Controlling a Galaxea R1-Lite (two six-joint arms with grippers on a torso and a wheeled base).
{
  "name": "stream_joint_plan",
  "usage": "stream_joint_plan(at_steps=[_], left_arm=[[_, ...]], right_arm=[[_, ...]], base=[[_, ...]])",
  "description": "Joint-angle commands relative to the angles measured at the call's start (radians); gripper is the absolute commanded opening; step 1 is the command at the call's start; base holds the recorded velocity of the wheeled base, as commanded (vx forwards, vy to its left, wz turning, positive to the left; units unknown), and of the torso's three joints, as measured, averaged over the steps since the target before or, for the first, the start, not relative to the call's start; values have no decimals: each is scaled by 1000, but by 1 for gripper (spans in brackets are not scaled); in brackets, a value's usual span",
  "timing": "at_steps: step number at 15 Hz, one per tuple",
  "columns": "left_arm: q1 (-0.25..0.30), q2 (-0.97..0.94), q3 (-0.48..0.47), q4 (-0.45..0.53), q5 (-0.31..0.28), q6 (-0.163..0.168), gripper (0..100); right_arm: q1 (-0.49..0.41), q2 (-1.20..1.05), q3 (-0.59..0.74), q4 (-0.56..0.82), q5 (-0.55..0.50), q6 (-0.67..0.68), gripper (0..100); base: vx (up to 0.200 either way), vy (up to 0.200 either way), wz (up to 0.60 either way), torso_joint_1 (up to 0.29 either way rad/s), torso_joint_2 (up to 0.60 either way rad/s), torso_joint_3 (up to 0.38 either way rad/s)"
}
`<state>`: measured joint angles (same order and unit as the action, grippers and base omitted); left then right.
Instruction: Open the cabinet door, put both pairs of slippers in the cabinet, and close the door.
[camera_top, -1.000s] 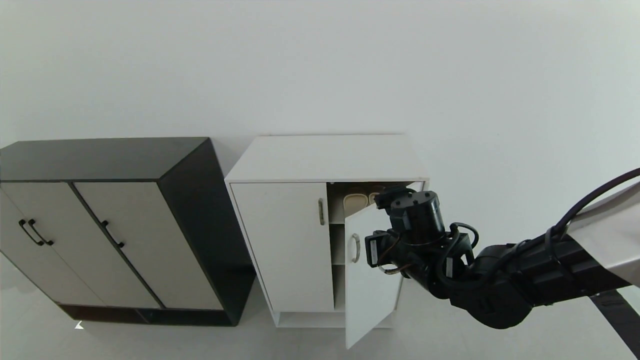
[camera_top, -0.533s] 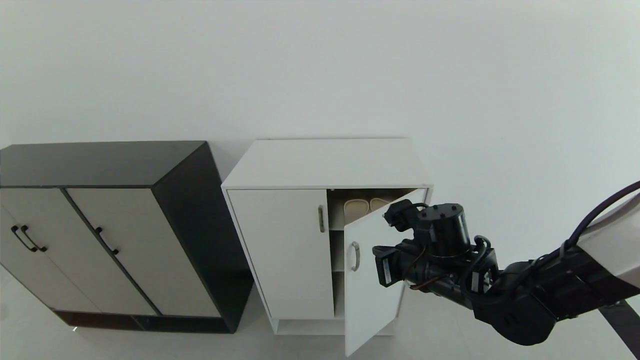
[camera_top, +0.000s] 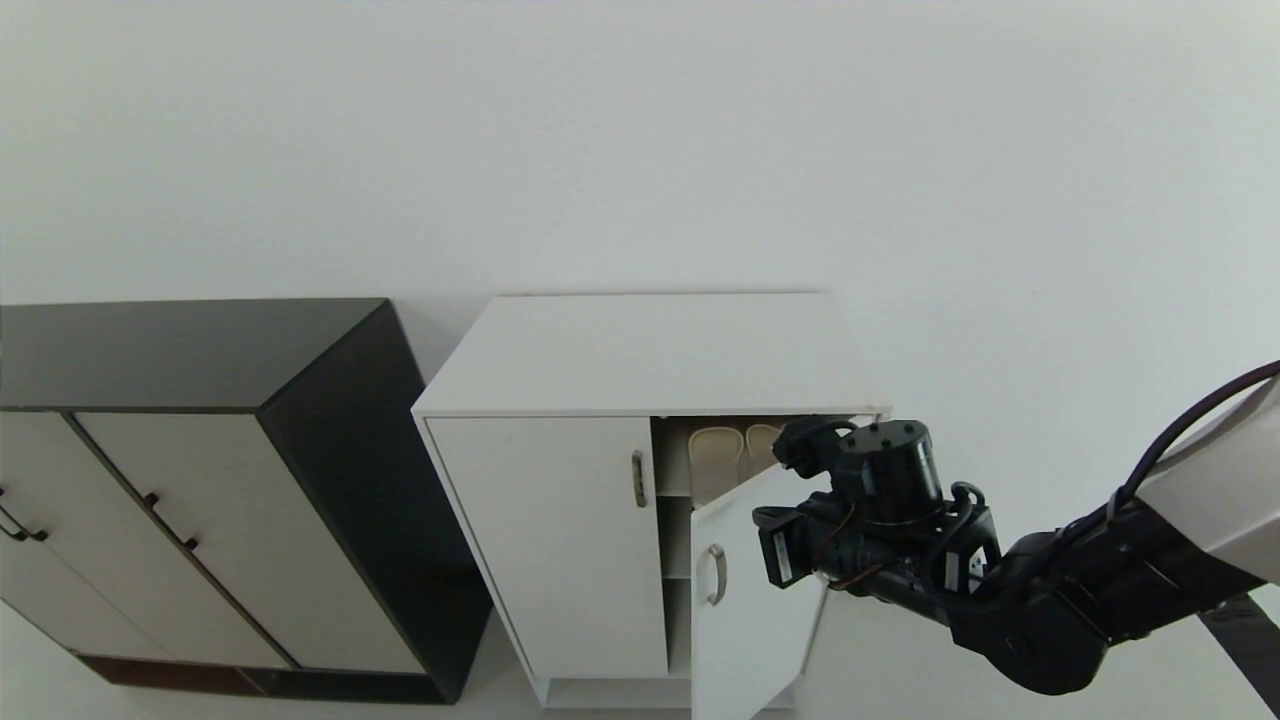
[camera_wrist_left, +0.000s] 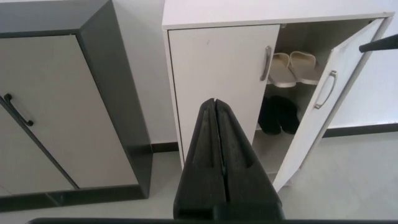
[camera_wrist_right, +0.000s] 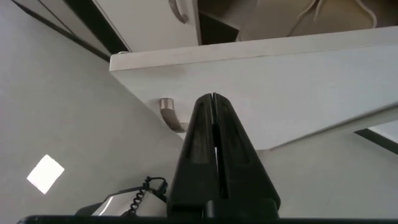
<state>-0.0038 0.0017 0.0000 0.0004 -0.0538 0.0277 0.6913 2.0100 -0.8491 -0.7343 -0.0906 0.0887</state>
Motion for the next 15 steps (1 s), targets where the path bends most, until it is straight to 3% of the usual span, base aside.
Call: stream_joint_plan(at_steps=[1, 6, 15], left_arm=[[1, 0, 0, 0, 0, 0, 0], [1, 0, 0, 0, 0, 0, 0], [1, 0, 0, 0, 0, 0, 0]], right_arm=[[1, 6, -2, -2, 0, 0, 0], [-9, 82, -54, -36, 2, 3, 0], [-104, 231, -257, -39, 2, 2, 0]], base=[[0, 0, 0, 0, 0, 0], [0, 0, 0, 0, 0, 0], [0, 0, 0, 0, 0, 0]])
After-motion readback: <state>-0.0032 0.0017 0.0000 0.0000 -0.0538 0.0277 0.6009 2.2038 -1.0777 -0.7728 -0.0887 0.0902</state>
